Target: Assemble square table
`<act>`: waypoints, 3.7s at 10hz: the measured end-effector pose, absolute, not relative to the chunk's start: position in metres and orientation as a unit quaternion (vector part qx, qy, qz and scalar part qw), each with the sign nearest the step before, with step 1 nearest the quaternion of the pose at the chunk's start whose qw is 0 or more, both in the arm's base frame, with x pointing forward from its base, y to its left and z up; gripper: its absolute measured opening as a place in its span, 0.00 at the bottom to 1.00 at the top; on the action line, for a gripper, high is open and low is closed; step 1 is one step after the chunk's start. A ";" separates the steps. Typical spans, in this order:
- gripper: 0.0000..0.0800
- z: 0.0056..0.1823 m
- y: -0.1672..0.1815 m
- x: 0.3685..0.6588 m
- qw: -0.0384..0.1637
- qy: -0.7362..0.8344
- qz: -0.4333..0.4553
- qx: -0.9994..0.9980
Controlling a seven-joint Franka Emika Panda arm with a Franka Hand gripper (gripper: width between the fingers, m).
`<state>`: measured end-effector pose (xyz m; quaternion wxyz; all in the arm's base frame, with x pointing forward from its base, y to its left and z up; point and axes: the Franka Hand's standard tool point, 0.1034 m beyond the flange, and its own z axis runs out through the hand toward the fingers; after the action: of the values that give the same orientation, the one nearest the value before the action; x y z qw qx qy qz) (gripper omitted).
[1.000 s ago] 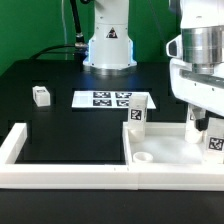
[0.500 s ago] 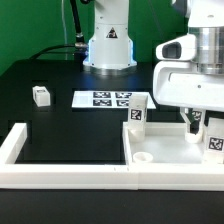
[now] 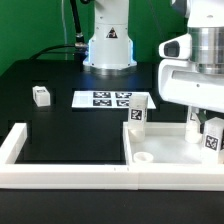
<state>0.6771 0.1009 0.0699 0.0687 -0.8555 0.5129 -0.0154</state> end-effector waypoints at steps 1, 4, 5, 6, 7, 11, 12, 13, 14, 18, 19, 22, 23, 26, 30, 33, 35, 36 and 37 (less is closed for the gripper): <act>0.36 0.070 0.100 0.677 0.069 0.587 -0.009 -0.807; 0.36 0.072 0.101 0.679 0.096 0.795 0.048 -0.597; 0.36 0.071 0.097 0.679 0.097 0.833 0.053 -0.543; 0.37 0.071 0.092 0.678 0.092 0.844 0.052 -0.526; 0.37 0.070 0.091 0.677 0.087 0.850 0.052 -0.518; 0.72 0.070 0.087 0.675 0.086 0.847 0.049 -0.522; 0.79 0.079 0.072 0.672 0.094 0.827 0.040 -0.553; 0.79 0.093 0.048 0.666 0.098 0.815 0.029 -0.570; 0.81 0.104 0.027 0.664 0.103 0.805 0.019 -0.583; 0.81 0.103 0.024 0.664 0.102 0.802 0.017 -0.588; 0.81 0.103 0.024 0.664 0.101 0.802 0.017 -0.588; 0.81 0.112 -0.011 0.635 0.117 0.740 -0.019 -0.662; 0.81 0.115 -0.029 0.616 0.114 0.728 -0.018 -0.676; 0.81 0.117 -0.047 0.599 0.108 0.622 -0.037 -0.775; 0.81 0.114 -0.051 0.597 0.100 0.489 -0.056 -0.865; 0.81 0.083 -0.109 0.522 0.098 0.320 -0.035 -0.942; 0.81 0.077 -0.138 0.509 0.077 0.277 -0.044 -0.957; 0.81 0.076 -0.132 0.510 0.076 0.236 -0.047 -0.968; 0.81 0.076 -0.135 0.509 0.073 0.201 -0.050 -0.976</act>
Offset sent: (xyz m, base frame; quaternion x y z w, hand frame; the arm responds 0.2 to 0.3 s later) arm 0.0312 0.0187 0.0148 0.0655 -0.1278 0.4670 0.8725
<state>0.5091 -0.1352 0.0764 0.0726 -0.9755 0.2014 -0.0501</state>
